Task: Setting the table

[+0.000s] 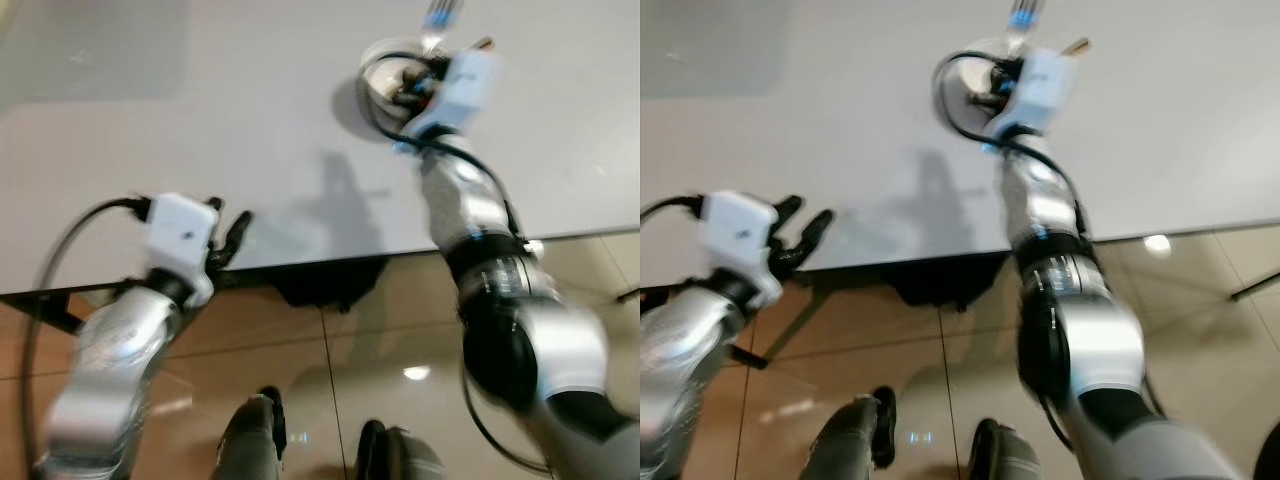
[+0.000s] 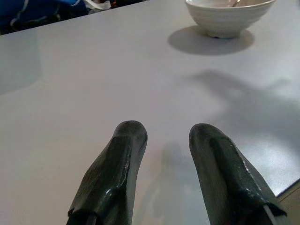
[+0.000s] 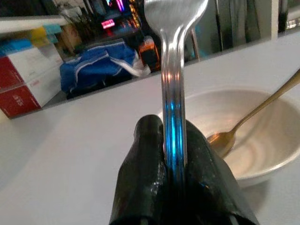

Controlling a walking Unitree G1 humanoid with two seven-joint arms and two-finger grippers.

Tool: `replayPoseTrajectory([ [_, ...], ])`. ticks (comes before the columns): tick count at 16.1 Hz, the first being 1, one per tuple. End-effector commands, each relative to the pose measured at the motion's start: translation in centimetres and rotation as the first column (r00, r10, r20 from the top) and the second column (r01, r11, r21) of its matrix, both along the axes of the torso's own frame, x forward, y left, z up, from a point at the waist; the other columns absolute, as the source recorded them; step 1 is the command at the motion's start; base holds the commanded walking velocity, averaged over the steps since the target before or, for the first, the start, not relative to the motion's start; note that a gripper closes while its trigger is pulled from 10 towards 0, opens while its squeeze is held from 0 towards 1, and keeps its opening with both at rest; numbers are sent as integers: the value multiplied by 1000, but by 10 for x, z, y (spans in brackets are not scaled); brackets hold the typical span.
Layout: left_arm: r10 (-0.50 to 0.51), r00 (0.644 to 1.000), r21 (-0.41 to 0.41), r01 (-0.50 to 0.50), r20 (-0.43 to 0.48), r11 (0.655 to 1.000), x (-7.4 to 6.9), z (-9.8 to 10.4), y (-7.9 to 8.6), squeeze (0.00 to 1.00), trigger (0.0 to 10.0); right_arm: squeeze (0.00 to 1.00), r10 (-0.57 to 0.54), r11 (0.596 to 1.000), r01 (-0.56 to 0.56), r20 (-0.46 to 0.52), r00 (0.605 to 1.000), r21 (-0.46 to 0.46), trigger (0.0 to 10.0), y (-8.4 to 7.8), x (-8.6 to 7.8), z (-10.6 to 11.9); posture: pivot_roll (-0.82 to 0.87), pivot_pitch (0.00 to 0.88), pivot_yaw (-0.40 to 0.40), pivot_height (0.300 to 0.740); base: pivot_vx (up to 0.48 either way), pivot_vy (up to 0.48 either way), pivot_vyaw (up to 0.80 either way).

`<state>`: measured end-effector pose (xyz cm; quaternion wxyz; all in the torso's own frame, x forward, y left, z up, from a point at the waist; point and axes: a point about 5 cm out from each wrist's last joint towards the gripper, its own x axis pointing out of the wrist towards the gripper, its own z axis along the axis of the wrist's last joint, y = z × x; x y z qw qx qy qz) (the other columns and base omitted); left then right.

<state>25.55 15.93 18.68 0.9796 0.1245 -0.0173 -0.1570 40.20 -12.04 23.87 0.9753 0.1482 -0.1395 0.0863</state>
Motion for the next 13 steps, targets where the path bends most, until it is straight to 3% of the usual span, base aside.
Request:
replayPoseTrajectory([
  [1, -13, 1000, 1, 13, -1, 1000, 6, -7, -7, 0, 10000, 0, -5, 1000, 5, 16, 1000, -9, 10000, -13, -22, -6, 84, 86, 11, 740, 0, 0, 0],
  [2, -26, 1000, -24, 26, -12, 999, 13, -10, -15, 0, 10000, 0, -37, 999, 37, 30, 999, -28, 10000, -26, -49, -10, 51, 80, 38, 740, 0, 0, 0],
  [5, -51, 999, -58, 50, -11, 997, 25, -13, -34, 0, 10000, 0, -99, 990, 99, 8, 995, -101, 10000, -48, -97, -24, 2, 61, 54, 740, 0, 0, 0],
  [7, -7, 1000, -93, 6, -10, 996, 31, -18, -34, 0, 10000, 0, -150, 960, 151, 20, 988, -235, 10000, -53, -131, -30, -41, 59, 72, 740, 0, 0, 0],
  [8, 19, 1000, -107, -20, -19, 994, 33, -21, -35, 0, 10000, 0, -162, 945, 148, -23, 987, -290, 10000, -53, -144, -38, -45, 57, 76, 740, 0, -454, 0],
  [10, 12, 1000, -108, -11, 4, 994, 35, -19, -42, 0, 10000, 0, -186, 948, 152, -97, 978, -281, 10000, -53, -153, -51, -47, 50, 70, 740, 0, -480, 700],
  [13, 0, 999, -101, 4, 40, 995, 37, -15, -49, 0, 10000, 0, -200, 943, 159, -118, 973, -292, 10000, -51, -150, -54, -57, 46, 68, 740, 0, -480, 800],
])
